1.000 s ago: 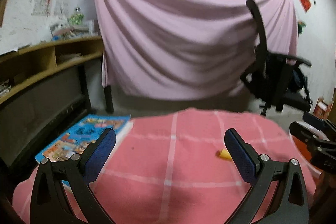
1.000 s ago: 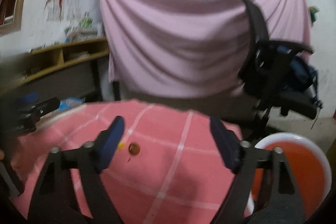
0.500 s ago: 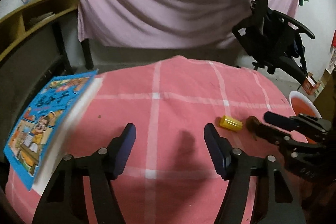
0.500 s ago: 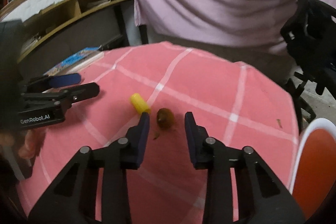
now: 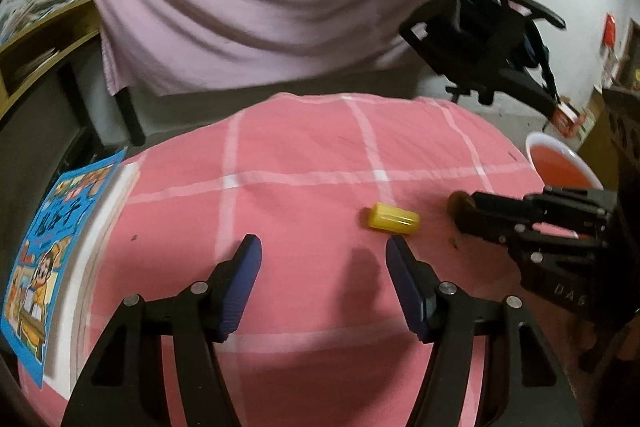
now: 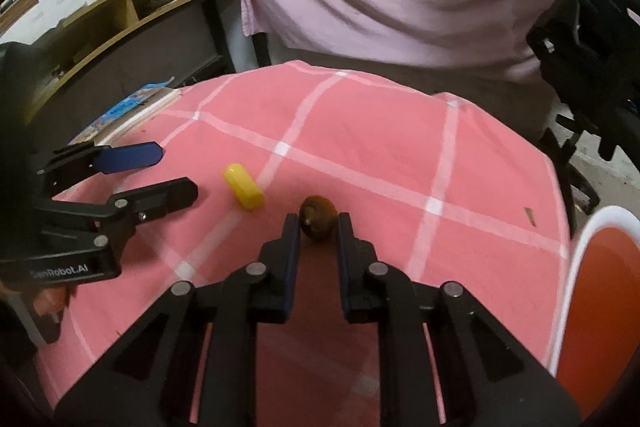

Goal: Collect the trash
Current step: 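Lower the right tool onto the brown nut while the left tool approaches the yellow cap, then grasp the brown nut with the right tool while the left tool grasps the yellow cap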

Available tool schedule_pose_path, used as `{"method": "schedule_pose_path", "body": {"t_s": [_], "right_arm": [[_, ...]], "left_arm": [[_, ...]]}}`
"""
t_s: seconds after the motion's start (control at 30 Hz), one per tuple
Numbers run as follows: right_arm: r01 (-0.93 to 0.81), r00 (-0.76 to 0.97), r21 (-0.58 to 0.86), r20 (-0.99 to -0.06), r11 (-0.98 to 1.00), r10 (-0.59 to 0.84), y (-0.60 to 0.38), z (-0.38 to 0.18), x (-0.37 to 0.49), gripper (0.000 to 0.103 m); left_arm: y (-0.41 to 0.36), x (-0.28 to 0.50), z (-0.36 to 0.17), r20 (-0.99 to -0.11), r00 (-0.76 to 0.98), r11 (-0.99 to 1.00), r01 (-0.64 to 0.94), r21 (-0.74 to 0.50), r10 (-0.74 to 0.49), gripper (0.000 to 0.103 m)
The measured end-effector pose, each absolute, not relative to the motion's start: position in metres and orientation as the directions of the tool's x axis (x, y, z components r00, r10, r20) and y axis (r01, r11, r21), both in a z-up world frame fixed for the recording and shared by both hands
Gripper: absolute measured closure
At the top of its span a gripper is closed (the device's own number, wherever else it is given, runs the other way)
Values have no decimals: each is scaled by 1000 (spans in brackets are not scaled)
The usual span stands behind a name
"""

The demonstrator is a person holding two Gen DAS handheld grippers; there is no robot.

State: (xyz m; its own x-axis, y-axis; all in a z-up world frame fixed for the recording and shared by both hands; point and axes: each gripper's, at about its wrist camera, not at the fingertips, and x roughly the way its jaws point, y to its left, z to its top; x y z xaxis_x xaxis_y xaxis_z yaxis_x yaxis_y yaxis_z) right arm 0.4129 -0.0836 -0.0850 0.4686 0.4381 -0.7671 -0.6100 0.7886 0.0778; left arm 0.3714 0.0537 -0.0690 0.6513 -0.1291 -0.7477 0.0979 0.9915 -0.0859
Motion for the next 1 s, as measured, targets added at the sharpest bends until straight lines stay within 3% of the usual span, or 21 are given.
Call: {"method": "schedule_pose_path", "body": {"t_s": [0.2, 0.47, 0.5, 0.57, 0.73, 1.0], "right_arm": [[-582, 497, 32, -777, 813, 386, -101, -83, 412, 44], [-560, 487, 72, -777, 826, 398, -122, -83, 415, 44], [-559, 483, 80, -778, 825, 402, -123, -83, 416, 44], [-557, 479, 90, -777, 826, 408, -125, -83, 417, 44], [-556, 479, 93, -776, 826, 410, -127, -83, 417, 44], [-573, 483, 74, -774, 816, 409, -127, -83, 408, 44]], "left_arm": [[35, 378, -73, -757, 632, 982, 178, -70, -168, 44], [19, 398, -79, -783, 599, 978, 198, -60, -169, 45], [17, 400, -79, -784, 598, 978, 204, -53, -167, 46], [12, 401, -79, -788, 595, 976, 217, -34, -160, 61], [1, 398, -82, -784, 602, 968, 252, 10, -148, 78], [-4, 386, -83, -770, 621, 968, 249, 16, -147, 78]]}}
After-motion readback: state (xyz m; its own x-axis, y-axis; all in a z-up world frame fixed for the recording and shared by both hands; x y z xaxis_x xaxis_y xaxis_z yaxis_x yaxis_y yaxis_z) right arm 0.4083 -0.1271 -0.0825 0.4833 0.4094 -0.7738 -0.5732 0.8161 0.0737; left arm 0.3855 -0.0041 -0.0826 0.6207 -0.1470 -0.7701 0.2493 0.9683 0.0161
